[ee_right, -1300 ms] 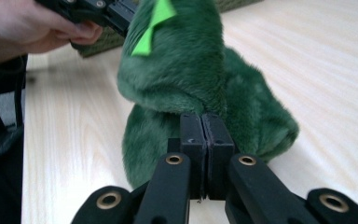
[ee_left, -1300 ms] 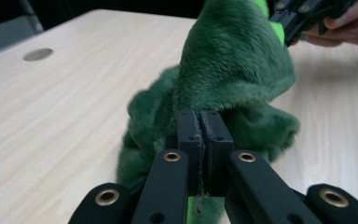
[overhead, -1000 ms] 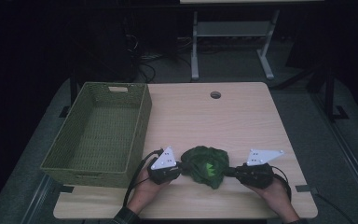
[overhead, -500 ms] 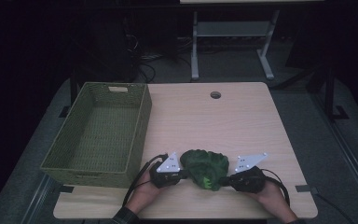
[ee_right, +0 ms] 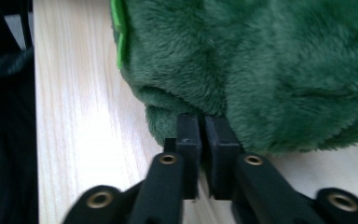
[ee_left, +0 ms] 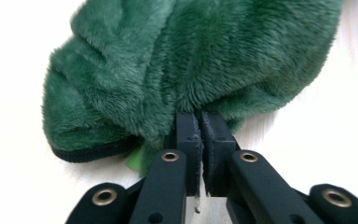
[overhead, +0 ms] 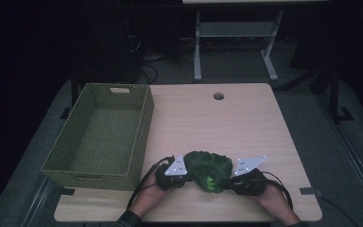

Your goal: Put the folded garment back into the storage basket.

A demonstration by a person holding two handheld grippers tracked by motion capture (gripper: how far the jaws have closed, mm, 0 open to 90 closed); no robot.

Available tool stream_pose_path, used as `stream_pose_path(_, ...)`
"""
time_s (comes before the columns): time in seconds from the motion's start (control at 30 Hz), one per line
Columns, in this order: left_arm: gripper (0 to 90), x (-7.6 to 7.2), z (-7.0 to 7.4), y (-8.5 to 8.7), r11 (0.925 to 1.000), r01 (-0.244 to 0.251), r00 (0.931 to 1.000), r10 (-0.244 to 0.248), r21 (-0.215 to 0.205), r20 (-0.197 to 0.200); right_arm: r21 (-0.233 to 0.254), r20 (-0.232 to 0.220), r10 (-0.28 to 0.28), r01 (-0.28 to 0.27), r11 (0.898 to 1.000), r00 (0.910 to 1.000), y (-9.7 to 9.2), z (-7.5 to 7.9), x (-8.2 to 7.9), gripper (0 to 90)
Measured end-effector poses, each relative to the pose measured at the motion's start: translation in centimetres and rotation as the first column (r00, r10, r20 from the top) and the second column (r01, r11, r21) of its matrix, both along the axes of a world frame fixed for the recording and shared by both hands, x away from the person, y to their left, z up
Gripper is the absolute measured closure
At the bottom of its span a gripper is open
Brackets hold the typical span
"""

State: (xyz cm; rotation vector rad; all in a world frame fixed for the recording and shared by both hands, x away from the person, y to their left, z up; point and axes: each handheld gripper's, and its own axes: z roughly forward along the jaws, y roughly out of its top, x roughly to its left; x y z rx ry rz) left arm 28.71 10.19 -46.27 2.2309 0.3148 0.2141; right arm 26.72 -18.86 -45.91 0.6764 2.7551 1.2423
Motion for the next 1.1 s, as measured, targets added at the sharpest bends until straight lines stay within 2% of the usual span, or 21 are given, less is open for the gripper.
stream_pose_path(0.17, 74.6, 0.1, 0.6, 0.6, 0.9996, -0.017, 0.9997, 0.017, -0.021, -0.015, 0.066, 0.012, -0.026, 0.025, 0.998, 0.9996, -1.0, 1.0, -0.1, 71.3)
stream_pose_path(0.23, 71.7, 0.0, 0.8, 0.8, 0.9993, -0.026, 0.9995, 0.025, -0.028, -0.017, 0.07, 0.023, -0.032, 0.03, 0.997, 0.9992, -1.1, 1.4, -0.3, 68.1)
stream_pose_path(0.37, 68.9, -0.3, 1.5, 1.2, 0.9984, -0.032, 0.9993, 0.031, -0.047, -0.019, 0.102, 0.055, -0.048, 0.042, 0.994, 0.9973, -1.7, 2.4, -0.6, 64.4)
stream_pose_path(0.43, 69.0, -0.5, 1.8, 1.5, 0.9976, -0.038, 0.999, 0.037, -0.058, -0.024, 0.118, 0.057, -0.064, 0.057, 0.991, 0.9964, -2.2, 2.8, -0.7, 63.5)
stream_pose_path(0.53, 71.6, -0.6, 2.3, 1.8, 0.9968, -0.051, 0.9985, 0.049, -0.061, -0.023, 0.139, 0.065, -0.094, 0.085, 0.987, 0.9934, -2.9, 3.2, -0.5, 68.2)
stream_pose_path(0.63, 79.5, -0.5, 3.0, 2.0, 0.9953, -0.065, 0.9976, 0.063, -0.071, -0.027, 0.135, 0.062, -0.143, 0.133, 0.982, 0.9879, -3.8, 3.6, 0.3, 83.0)
stream_pose_path(0.7, 84.6, -0.4, 3.4, 2.1, 0.994, -0.077, 0.9966, 0.075, -0.077, -0.033, 0.127, 0.065, -0.172, 0.163, 0.978, 0.9829, -4.0, 3.8, 0.9, 89.6)
stream_pose_path(0.77, 88.7, -0.2, 3.9, 2.0, 0.9921, -0.084, 0.9957, 0.08, -0.093, -0.047, 0.119, 0.064, -0.193, 0.185, 0.976, 0.9791, -4.2, 3.8, 1.6, 89.8)
stream_pose_path(0.87, 89.5, 0.0, 4.4, 1.6, 0.9887, -0.095, 0.9938, 0.087, -0.117, -0.069, 0.097, 0.064, -0.207, 0.201, 0.975, 0.9762, -4.0, 3.7, 2.7, 89.9)
stream_pose_path(1.0, 89.5, 0.1, 4.3, 0.5, 0.989, -0.083, 0.9928, 0.072, -0.122, -0.096, 0.076, 0.063, -0.202, 0.197, 0.978, 0.9774, -3.4, 3.4, 4.1, 89.8)
stream_pose_path(1.1, 89.5, 0.0, 3.9, -0.6, 0.9906, -0.073, 0.9918, 0.06, -0.116, -0.113, 0.084, 0.074, -0.204, 0.198, 0.977, 0.9762, -2.9, 3.3, 5.1, 89.9)
